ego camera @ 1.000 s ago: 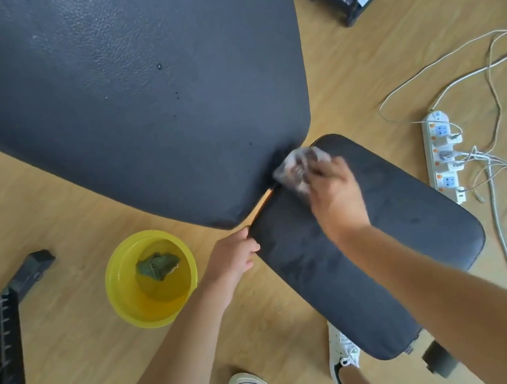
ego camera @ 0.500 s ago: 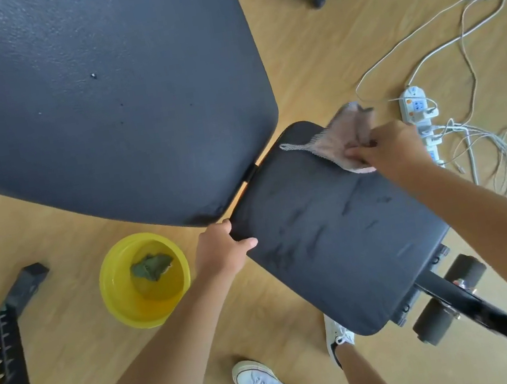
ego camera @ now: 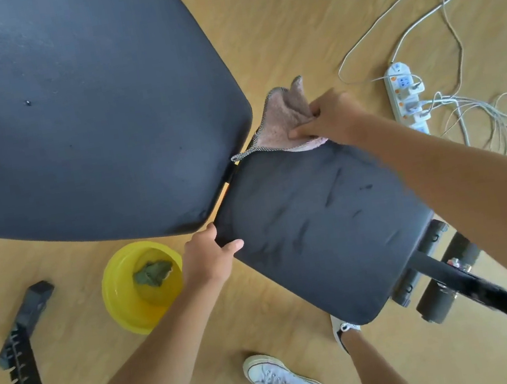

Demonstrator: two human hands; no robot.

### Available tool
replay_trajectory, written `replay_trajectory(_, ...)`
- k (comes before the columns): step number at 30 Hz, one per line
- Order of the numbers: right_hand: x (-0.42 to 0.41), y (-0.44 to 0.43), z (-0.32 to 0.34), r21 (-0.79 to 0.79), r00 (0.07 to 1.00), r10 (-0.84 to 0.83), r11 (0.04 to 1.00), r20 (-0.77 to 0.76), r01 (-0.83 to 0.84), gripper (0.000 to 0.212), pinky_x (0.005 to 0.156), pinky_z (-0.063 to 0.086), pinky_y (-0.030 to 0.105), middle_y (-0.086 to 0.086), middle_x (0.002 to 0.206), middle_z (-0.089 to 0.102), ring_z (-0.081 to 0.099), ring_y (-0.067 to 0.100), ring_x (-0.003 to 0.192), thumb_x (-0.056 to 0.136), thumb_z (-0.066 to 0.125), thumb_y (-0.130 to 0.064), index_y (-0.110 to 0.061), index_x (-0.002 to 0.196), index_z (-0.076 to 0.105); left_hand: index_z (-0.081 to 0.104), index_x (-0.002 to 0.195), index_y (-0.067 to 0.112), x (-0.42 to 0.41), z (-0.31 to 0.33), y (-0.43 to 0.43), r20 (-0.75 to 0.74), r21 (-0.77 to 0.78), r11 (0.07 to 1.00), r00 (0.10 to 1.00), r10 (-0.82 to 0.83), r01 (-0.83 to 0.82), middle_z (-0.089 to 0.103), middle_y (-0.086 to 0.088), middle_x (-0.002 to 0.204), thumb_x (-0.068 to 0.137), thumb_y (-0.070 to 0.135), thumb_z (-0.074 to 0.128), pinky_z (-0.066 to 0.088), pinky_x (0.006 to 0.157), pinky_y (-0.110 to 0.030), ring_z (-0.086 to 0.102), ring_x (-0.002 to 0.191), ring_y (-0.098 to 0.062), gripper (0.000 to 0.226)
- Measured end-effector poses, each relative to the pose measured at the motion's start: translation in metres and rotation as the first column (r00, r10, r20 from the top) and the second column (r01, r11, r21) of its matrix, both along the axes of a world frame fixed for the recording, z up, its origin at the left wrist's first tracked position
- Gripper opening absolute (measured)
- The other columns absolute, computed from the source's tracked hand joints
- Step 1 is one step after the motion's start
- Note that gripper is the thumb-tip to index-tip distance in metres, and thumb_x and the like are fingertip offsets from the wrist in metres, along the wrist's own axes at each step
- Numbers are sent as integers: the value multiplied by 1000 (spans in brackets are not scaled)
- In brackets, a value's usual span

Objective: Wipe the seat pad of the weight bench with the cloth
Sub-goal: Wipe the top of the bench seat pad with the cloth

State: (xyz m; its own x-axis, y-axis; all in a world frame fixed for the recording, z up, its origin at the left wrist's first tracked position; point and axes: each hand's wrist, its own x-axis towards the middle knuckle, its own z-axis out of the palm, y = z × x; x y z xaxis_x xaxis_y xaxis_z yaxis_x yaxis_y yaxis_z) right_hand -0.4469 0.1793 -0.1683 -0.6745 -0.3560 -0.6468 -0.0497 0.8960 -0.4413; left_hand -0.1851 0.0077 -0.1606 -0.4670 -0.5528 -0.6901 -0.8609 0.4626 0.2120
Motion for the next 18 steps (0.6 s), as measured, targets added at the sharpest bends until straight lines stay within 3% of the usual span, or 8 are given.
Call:
replay_trajectory(5, 42, 154, 23, 222, 959, -279, 940, 58, 260, 61, 50, 22, 29, 7, 57, 33, 33, 20, 53, 65, 90, -49, -9, 57, 45, 52, 145, -1, 1, -2, -5, 13, 36, 999, 1000, 23, -24, 63, -19, 142, 85, 40, 79, 48, 105, -44, 57, 133, -36, 78)
replay_trajectory(7, 48, 173, 21, 290, 960, -267, 928, 79, 235, 69, 51, 26, 29, 6, 53, 37, 38, 21, 53, 53, 86, -63, -6, 54, 46, 49, 148, 1, 1, 0, -5, 13, 41, 999, 1000, 18, -19, 60, -17, 146, 85, 39, 78, 47, 107, -42, 55, 137, -33, 79)
replay_trajectory(9, 37, 140, 17, 186, 977, -208, 963, 44, 197, 67, 53, 30, 30, 6, 54, 43, 44, 22, 56, 52, 84, -65, -5, 59, 55, 47, 150, 3, 1, 0, -2, 8, 30, 1000, 1000, 8, -8, 57, -15, 150, 86, 39, 77, 46, 108, -40, 53, 140, -31, 79)
replay_trajectory(11, 23, 72, 2, -2, 989, -147, 989, 9, 147, 53, 52, 30, 30, 5, 60, 48, 45, 23, 60, 65, 89, -51, -7, 67, 59, 46, 151, 4, -2, 1, -3, 17, 14, 1000, 1000, 2, -3, 55, -14, 152, 87, 39, 76, 45, 109, -40, 51, 141, -31, 79)
replay_trajectory(13, 15, 6, 2, -90, 999, -50, 995, -13, 49, 47, 47, 29, 29, 3, 64, 50, 45, 20, 60, 70, 89, -44, -9, 72, 57, 46, 152, 6, -3, 1, -6, 13, 18, 1000, 1000, 13, -13, 54, -13, 153, 87, 41, 76, 45, 109, -41, 51, 141, -31, 79)
replay_trajectory(16, 13, 17, 0, -32, 996, -82, 996, -29, 81, 50, 46, 27, 28, -1, 59, 43, 42, 21, 59, 72, 87, -47, -15, 64, 49, 48, 151, 7, -4, -2, -4, 26, 1, 1000, 1000, -16, 16, 58, -14, 149, 85, 42, 77, 48, 107, -43, 54, 138, -32, 80)
replay_trajectory(18, 31, 76, 6, 26, 973, -230, 973, -18, 231, 45, 48, 30, 29, 0, 58, 45, 43, 21, 56, 73, 86, -49, -13, 70, 59, 49, 150, 6, -2, -2, -7, 28, 0, 1000, 999, -21, 21, 59, -14, 148, 85, 42, 77, 49, 105, -43, 55, 137, -32, 79)
